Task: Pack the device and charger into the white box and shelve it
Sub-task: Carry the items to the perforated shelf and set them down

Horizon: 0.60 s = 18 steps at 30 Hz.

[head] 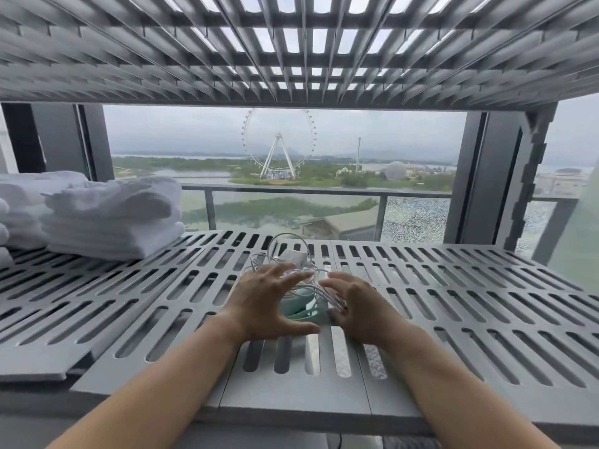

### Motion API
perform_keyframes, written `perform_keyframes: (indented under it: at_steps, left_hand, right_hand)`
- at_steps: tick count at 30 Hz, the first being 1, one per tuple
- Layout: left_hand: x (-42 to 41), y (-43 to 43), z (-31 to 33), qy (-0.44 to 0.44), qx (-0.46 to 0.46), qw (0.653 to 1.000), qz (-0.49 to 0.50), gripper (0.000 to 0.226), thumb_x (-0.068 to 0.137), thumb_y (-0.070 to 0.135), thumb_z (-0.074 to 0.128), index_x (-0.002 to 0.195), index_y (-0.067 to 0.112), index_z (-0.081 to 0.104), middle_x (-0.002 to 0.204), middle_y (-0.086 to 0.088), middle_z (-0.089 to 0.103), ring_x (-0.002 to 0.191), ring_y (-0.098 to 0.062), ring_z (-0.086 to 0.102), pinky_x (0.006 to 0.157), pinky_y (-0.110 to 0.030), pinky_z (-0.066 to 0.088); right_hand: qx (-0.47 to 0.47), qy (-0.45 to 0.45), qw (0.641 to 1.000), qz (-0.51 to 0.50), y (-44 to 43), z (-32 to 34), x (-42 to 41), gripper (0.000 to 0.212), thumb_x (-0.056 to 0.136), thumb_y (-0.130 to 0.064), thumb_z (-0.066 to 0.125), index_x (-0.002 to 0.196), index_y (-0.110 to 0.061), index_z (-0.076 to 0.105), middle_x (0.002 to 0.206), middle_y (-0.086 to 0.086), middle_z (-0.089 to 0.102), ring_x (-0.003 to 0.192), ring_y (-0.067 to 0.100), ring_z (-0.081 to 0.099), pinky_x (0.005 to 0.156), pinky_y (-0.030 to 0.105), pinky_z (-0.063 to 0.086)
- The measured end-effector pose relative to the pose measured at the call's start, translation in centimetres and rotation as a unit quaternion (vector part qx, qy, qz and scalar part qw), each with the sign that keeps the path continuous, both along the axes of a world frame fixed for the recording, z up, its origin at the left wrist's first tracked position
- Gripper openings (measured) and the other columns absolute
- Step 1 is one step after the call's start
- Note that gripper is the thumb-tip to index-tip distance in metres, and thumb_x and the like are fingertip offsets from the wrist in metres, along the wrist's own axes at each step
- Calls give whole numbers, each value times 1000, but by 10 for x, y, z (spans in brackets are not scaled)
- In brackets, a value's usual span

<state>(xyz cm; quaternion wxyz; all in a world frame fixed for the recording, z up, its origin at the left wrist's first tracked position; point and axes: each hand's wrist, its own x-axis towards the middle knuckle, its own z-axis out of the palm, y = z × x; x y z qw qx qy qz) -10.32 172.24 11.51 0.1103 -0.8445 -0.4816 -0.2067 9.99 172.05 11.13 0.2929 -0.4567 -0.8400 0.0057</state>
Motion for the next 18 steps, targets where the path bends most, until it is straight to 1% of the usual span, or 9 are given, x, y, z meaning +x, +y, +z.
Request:
perform_keyframes:
  at_steps: [3,5,7,9,12,16,18]
  left_hand:
    - [-1,0,0,2,1,1000,-1,89,59,89,39,137,46,30,144,9,37,130,-13,35,104,-43,36]
    - [-2,0,-1,14,7,1000,-3,82,64,83,44,136,45,31,143,9,38,129,-13,35,103,-43,37]
    - [-3,0,-2,24,1,1000,-14,77,68,75,49,137,45,30,142,9,39,129,-13,36,102,-42,37]
    - [-4,0,-3,35,-10,999,-28,74,72,67,50,138,43,26,143,10,38,129,-12,36,102,-39,36]
    - [-5,2,-4,41,-13,998,-34,71,77,58,51,140,41,24,145,11,37,131,-12,34,103,-40,35]
    - [-3,5,-4,34,-17,999,-19,62,83,50,50,140,41,27,145,9,37,132,-14,35,105,-46,34]
    - [-1,5,-3,31,-19,999,-5,58,85,46,49,139,42,28,145,8,37,132,-15,36,105,-49,32]
  right_hand:
    - [-32,12,999,2,-3,1,8,54,73,-16,64,126,-17,52,132,3,53,122,17,48,100,20,33]
    - [-57,21,998,5,-5,2,13,58,69,-16,65,126,-21,53,135,-2,50,123,12,45,101,16,31]
    - [-78,26,996,14,-7,2,17,62,65,-10,60,125,-24,54,134,-6,50,122,8,44,99,12,31]
    - [-74,29,997,15,-6,2,18,63,64,-2,56,122,-24,55,131,-5,53,119,8,47,96,9,32]
    - [-46,50,998,5,-2,0,17,54,69,1,59,118,-22,58,123,-3,59,110,9,53,88,2,32]
    - [-12,87,996,10,1,-1,13,35,78,-4,63,111,-14,63,113,3,62,96,14,60,77,-1,39]
    - [-9,91,996,11,3,-3,13,32,79,-4,62,110,-12,63,112,5,62,95,15,61,79,1,41]
